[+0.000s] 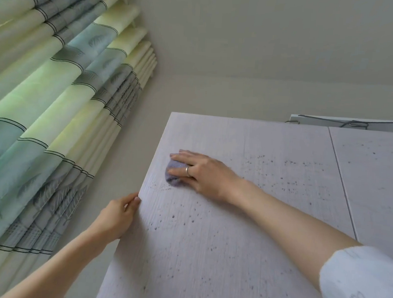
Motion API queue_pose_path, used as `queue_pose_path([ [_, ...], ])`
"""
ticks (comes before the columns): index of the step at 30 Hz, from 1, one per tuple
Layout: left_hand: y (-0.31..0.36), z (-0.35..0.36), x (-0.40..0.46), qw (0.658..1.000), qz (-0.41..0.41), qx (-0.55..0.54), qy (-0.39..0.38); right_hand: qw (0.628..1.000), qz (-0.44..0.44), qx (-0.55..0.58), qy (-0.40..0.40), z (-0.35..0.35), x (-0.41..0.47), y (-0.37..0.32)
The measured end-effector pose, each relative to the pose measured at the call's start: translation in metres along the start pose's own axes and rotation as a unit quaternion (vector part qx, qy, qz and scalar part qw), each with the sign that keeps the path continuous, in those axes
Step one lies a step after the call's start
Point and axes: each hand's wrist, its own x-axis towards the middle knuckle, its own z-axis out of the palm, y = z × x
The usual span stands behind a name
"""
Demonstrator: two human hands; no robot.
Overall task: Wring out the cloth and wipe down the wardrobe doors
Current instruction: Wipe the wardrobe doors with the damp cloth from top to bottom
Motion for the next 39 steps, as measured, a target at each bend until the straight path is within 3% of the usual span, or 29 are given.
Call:
queue_pose_path([
  [3,-0.002,0.002,0.001,1.000,0.001,0.012,0.007,0.995,0.094,-0.018,0.043,-0.028,-0.011,0.037],
  [6,-0.003,0.004,0.003,1.000,0.002,0.025,0.016,0.940,0.298,-0.068,0.151,-0.038,-0.019,0.071],
  [7,-0.003,0.004,0.003,0.999,0.001,0.030,0.019,0.929,0.323,-0.077,0.165,-0.035,-0.018,0.069],
  [8,-0.002,0.005,0.003,0.999,0.000,0.031,0.022,0.938,0.298,-0.077,0.162,-0.028,-0.018,0.063],
  [10,-0.003,0.004,0.004,0.999,-0.003,0.033,0.030,0.980,0.143,-0.051,0.127,-0.009,-0.019,0.037],
  [12,-0.003,0.004,0.004,0.999,-0.006,0.033,0.032,0.998,0.000,-0.029,0.057,0.002,-0.035,0.013],
  [14,-0.004,0.006,0.002,0.999,-0.004,0.033,0.035,0.999,-0.018,-0.032,0.025,-0.010,-0.049,0.015],
  [17,-0.003,0.009,-0.001,0.999,0.005,0.024,0.047,0.985,0.148,-0.051,0.069,-0.046,-0.061,0.056],
  [19,-0.002,0.010,0.000,0.998,0.002,0.019,0.053,0.941,0.306,-0.090,0.117,-0.062,-0.068,0.086],
  [21,-0.002,0.011,0.001,0.998,-0.003,0.024,0.058,0.897,0.402,-0.100,0.154,-0.061,-0.068,0.093],
  [22,-0.002,0.011,0.001,0.998,-0.006,0.027,0.060,0.897,0.395,-0.114,0.164,-0.053,-0.064,0.090],
  [24,-0.002,0.011,0.001,0.998,-0.009,0.028,0.061,0.938,0.281,-0.121,0.162,-0.036,-0.060,0.077],
  [26,-0.001,0.012,-0.001,0.998,-0.008,0.026,0.063,0.985,0.104,-0.085,0.106,-0.022,-0.066,0.055],
  [28,0.000,0.011,-0.002,0.997,-0.003,0.030,0.066,0.996,0.007,-0.088,0.031,-0.026,-0.079,0.044],
  [29,0.000,0.011,-0.003,0.997,-0.003,0.035,0.065,0.995,0.014,-0.093,0.026,-0.034,-0.084,0.050],
  [31,0.002,0.011,-0.004,0.997,-0.001,0.045,0.060,0.985,0.130,-0.101,0.057,-0.055,-0.095,0.068],
  [33,0.003,0.011,-0.005,0.997,0.001,0.050,0.061,0.945,0.286,-0.105,0.116,-0.071,-0.105,0.093],
  [35,0.005,0.011,-0.006,0.997,0.000,0.045,0.067,0.902,0.385,-0.108,0.163,-0.074,-0.109,0.098],
  [37,0.005,0.012,-0.007,0.997,-0.004,0.044,0.069,0.915,0.349,-0.131,0.153,-0.062,-0.110,0.082],
  [39,0.006,0.013,-0.008,0.996,-0.004,0.042,0.073,0.963,0.177,-0.153,0.136,-0.048,-0.116,0.065],
])
